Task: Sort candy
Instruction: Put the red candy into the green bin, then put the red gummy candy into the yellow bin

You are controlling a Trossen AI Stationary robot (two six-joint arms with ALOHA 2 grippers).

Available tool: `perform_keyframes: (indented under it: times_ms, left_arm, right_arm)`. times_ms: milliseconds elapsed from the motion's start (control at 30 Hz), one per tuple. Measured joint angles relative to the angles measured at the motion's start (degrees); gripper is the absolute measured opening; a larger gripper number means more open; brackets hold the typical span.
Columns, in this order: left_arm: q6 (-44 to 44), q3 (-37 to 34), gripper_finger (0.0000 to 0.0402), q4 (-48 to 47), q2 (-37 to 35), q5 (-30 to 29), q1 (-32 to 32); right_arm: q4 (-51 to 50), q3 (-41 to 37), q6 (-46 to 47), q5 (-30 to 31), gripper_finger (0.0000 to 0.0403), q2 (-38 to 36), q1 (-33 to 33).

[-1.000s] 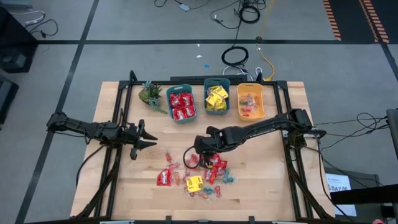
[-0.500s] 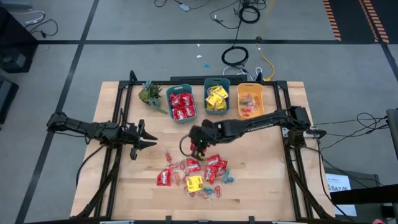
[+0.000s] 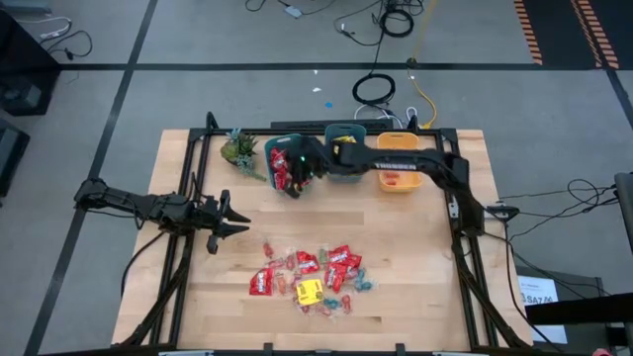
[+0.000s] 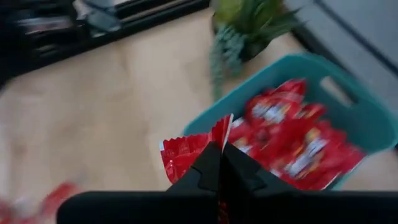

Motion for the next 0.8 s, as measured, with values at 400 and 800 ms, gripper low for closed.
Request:
perform_keyframes:
  times_ms: [400,800]
  left_arm:
    - [0.04,0.0,0.0107,-0.05,0.0,0.0,0.0]
    - [0.04,0.0,0.0107,-0.04,0.0,0.0,0.02]
  right_arm:
    - [0.6,6.43,-1.94,-0.11,0.0083,5.16,-6.67]
    - [-1.22,6.43,-2.35,-2.62,0.0181,5.12,-6.75]
